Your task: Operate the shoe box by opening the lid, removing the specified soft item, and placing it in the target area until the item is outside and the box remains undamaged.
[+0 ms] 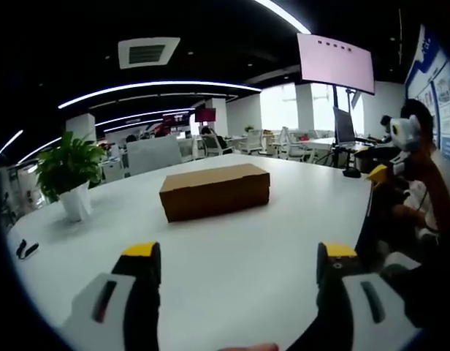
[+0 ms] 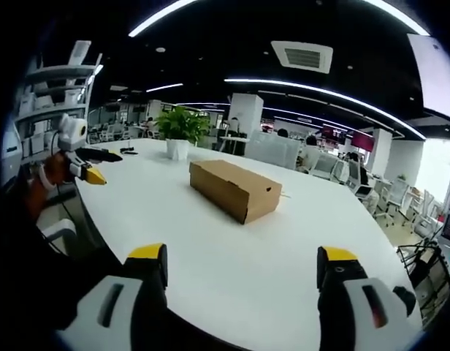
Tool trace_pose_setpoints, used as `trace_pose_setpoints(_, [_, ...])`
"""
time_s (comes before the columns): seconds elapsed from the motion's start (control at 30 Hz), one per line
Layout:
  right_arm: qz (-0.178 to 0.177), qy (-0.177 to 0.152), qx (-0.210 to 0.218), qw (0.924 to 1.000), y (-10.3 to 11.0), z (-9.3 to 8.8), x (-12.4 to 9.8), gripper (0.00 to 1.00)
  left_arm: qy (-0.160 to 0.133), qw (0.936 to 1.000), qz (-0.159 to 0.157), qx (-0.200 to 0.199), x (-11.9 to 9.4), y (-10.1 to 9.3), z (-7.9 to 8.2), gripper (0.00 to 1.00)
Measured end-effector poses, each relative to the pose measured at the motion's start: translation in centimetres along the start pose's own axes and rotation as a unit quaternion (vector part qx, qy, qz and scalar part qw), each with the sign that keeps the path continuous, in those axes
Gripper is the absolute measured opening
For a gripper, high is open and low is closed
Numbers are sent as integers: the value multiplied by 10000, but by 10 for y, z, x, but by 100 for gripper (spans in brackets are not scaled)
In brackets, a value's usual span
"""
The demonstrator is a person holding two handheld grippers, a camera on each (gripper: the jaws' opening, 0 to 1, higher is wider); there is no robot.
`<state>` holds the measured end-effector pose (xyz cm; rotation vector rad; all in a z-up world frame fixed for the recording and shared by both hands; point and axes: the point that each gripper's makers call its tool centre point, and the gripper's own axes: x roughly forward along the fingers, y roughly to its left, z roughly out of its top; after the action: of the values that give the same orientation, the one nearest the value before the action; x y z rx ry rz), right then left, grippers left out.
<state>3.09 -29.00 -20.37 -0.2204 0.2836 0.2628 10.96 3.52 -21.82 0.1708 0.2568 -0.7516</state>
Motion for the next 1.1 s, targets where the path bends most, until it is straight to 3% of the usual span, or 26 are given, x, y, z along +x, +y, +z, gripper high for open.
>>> trace_pose_setpoints(0.2, [150,-69,161,9997,5,0,4,86,-10,10000,-48,21,2,-4,-2,90])
trace_pose_setpoints(0.53, [285,14,211,9994,9,0,23,84,-10,10000,92,-29,3,11,-4,89])
trace_pose_setpoints(0.77, [403,6,281,9988,10,6,35,83,-15,9999,144,-52,2,14,-8,88])
trace_pose_setpoints(1.1, [558,-8,259,9981,11,18,53,82,-75,9997,218,-101,7,25,-1,87])
